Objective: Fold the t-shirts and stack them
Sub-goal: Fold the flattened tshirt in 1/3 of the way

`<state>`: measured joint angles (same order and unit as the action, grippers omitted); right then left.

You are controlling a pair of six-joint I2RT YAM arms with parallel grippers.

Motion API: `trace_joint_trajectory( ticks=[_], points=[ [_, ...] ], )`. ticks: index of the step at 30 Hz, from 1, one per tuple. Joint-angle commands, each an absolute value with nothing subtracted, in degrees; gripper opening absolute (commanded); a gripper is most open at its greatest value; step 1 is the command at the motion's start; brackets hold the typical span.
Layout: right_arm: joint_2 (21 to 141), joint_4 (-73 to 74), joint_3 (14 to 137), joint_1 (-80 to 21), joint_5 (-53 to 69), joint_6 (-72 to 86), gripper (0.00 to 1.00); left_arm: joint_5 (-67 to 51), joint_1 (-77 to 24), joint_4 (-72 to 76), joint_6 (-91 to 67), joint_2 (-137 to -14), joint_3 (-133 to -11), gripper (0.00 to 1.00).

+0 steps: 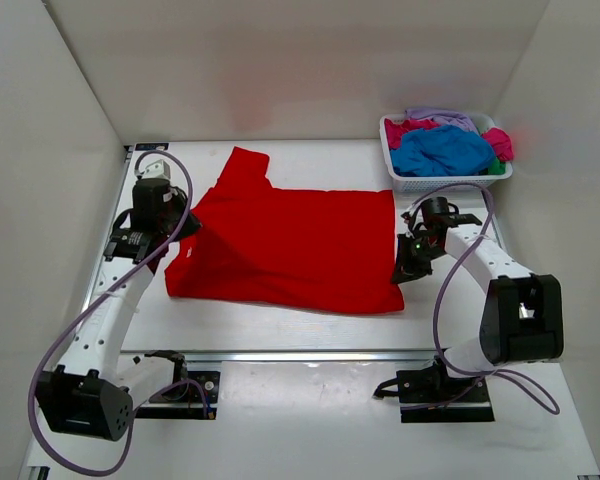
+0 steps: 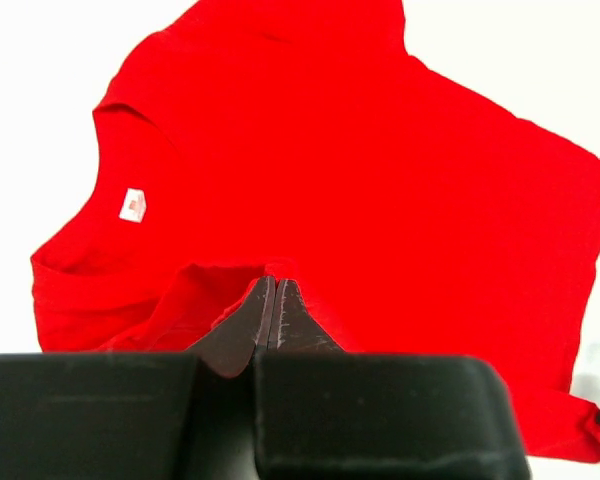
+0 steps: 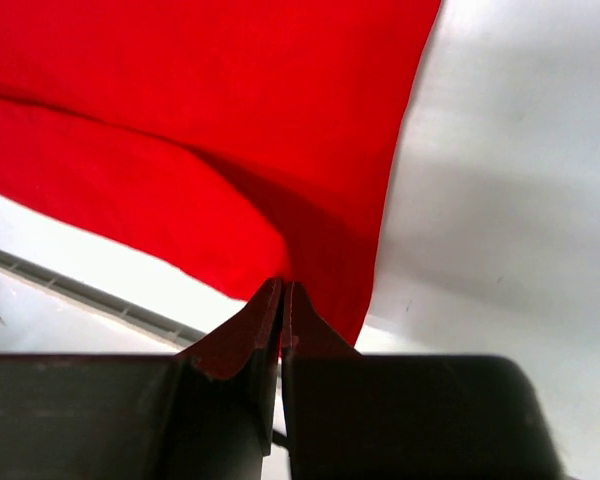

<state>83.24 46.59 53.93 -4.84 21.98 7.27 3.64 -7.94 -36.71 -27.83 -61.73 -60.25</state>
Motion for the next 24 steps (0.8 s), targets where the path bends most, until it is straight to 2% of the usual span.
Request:
trace_joint_trajectory(
  ticks=[1, 11, 24],
  points=[
    [84.11, 43.42, 56.25, -4.22, 23.03, 5.54, 0.0, 5.18, -7.12, -33.49, -26.45, -61.52, -59.68, 0.0],
    [86.65, 40.08, 57.65, -3.52, 21.8, 5.45, 0.0, 6.15, -6.06, -31.82, -26.1, -60.73, -55.11, 0.0],
    [91.49, 37.97, 60.47, -3.34, 20.92, 3.87, 0.0, 9.49, -4.48, -26.72, -26.02, -66.79, -52.29, 0.0]
  ],
)
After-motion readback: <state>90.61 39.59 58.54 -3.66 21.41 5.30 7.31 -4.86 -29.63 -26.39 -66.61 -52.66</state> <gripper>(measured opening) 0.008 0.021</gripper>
